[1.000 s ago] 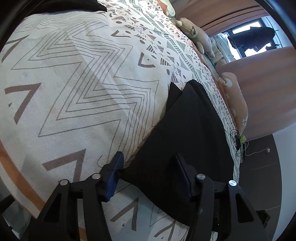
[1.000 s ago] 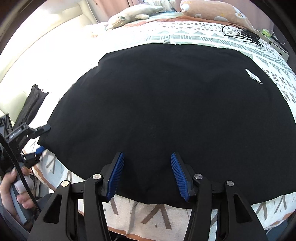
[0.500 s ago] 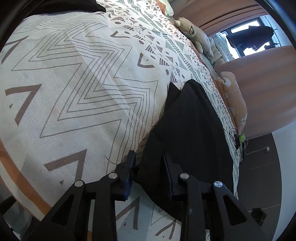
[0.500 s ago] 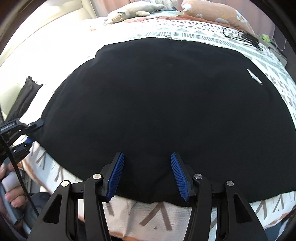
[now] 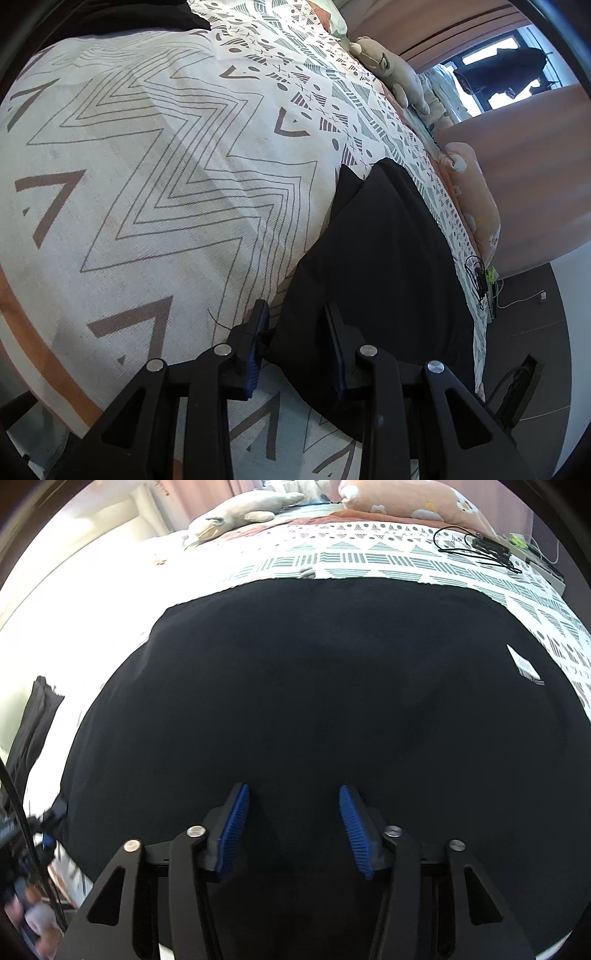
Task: Fold large clothes
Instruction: 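Grasp the folded shirt edge with the left tool while the right tool grasps beside it, then lift the edge with both tools and fold the shirt over onto itself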
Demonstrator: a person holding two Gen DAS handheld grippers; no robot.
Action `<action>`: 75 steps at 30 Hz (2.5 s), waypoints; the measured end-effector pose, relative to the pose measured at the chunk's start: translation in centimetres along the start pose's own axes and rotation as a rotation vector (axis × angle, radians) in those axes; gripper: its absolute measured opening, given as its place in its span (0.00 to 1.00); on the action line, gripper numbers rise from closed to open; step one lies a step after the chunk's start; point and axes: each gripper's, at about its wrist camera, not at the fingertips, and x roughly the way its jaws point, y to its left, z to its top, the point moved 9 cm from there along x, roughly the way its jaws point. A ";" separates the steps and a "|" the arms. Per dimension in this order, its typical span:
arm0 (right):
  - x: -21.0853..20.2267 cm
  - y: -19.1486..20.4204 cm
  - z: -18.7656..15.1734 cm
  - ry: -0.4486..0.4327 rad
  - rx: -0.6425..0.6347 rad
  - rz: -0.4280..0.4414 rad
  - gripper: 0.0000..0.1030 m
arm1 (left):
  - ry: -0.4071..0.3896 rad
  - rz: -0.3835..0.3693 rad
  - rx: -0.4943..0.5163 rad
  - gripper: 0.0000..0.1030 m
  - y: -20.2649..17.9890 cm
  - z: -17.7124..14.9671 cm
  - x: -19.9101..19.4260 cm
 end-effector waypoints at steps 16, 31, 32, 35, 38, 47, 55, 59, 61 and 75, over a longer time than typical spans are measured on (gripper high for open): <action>7.1 -2.9 9.6 0.010 0.151 0.053 0.38 | 0.044 0.015 0.015 0.30 0.4 0.0 0.9; 9.0 -5.2 9.7 -0.001 0.262 0.190 0.38 | 0.139 0.002 0.041 0.31 0.2 -0.6 1.2; 8.6 -5.1 9.2 0.003 0.258 0.189 0.38 | 0.142 0.002 0.033 0.31 0.3 -0.6 1.2; 7.6 -4.8 7.9 0.021 0.253 0.192 0.38 | 0.143 -0.001 0.011 0.33 0.2 -0.4 1.4; 5.7 -4.6 6.9 0.048 0.236 0.189 0.38 | 0.136 -0.005 0.005 0.33 -0.1 -0.4 1.4; 2.6 -4.0 2.3 0.075 0.190 0.211 0.38 | 0.085 -0.019 0.069 0.17 -1.7 0.1 -0.2; 0.8 -5.0 -1.1 0.070 0.242 0.312 0.38 | 0.044 -0.110 0.120 0.15 -4.5 0.8 -3.0; 0.4 -5.3 -2.2 0.063 0.253 0.342 0.38 | 0.019 -0.169 0.176 0.15 -8.0 1.0 -5.2; 0.5 -5.2 -2.6 0.063 0.248 0.347 0.38 | 0.012 -0.197 0.206 0.14 -10.0 0.9 -6.1; 0.3 -4.6 -4.5 0.058 0.207 0.366 0.38 | 0.049 -0.344 0.420 0.14 -23.9 -4.0 -8.8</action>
